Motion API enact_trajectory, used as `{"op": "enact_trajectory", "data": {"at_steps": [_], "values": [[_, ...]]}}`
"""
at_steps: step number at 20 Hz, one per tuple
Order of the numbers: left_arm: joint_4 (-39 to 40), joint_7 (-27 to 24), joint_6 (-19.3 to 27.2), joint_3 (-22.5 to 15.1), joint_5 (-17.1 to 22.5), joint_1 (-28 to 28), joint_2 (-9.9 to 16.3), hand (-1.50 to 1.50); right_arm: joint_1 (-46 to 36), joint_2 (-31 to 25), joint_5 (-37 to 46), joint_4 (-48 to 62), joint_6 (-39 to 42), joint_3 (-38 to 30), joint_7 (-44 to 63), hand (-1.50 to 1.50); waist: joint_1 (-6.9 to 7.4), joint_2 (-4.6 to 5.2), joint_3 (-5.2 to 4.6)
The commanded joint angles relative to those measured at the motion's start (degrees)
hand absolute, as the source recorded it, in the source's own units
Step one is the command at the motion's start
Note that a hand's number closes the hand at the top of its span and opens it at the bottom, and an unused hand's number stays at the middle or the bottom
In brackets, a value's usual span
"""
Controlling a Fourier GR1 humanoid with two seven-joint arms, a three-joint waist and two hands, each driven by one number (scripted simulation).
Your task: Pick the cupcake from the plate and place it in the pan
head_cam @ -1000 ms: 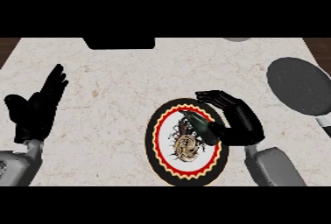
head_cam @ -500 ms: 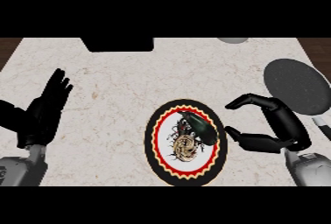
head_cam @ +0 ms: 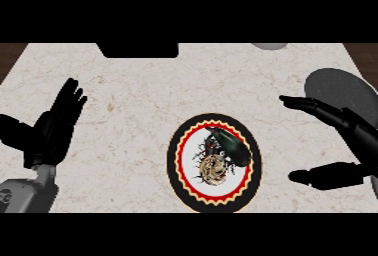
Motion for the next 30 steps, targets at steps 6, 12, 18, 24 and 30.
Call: {"op": "enact_trajectory", "data": {"at_steps": [6, 12, 18, 24, 30], "values": [[0.09, -0.57, -2.62, 1.11, 0.70, 1.31, -0.89, 0.00, -11.38, -1.93, 12.92, -6.72, 6.88, 10.83, 19.08, -1.50, 1.04, 0.01, -0.09], [1.16, -1.52, -1.74, 0.50, -1.83, 0.21, -2.59, 0.00, -20.54, 2.49, 14.79, -3.78, 17.66, 18.12, 30.90, -1.50, 1.03, 0.07, -0.09], [-2.36, 0.43, -1.34, 1.52, -2.11, 1.66, -1.75, 0.00, -21.82, 3.34, 13.08, -1.30, 30.29, 23.44, 36.22, -1.50, 0.97, -0.01, -0.03], [0.38, 1.01, -2.44, 2.10, -4.06, 0.19, -3.67, 0.00, -19.18, 8.40, 21.29, -4.20, 32.53, 27.73, 39.74, -1.50, 0.43, 0.09, 0.02], [3.18, -1.92, -4.55, 3.07, -4.74, 0.30, -5.15, 0.00, -21.63, 9.93, 28.09, -8.00, 36.34, 28.40, 44.85, -1.50, 0.31, 0.12, 0.01]]}}
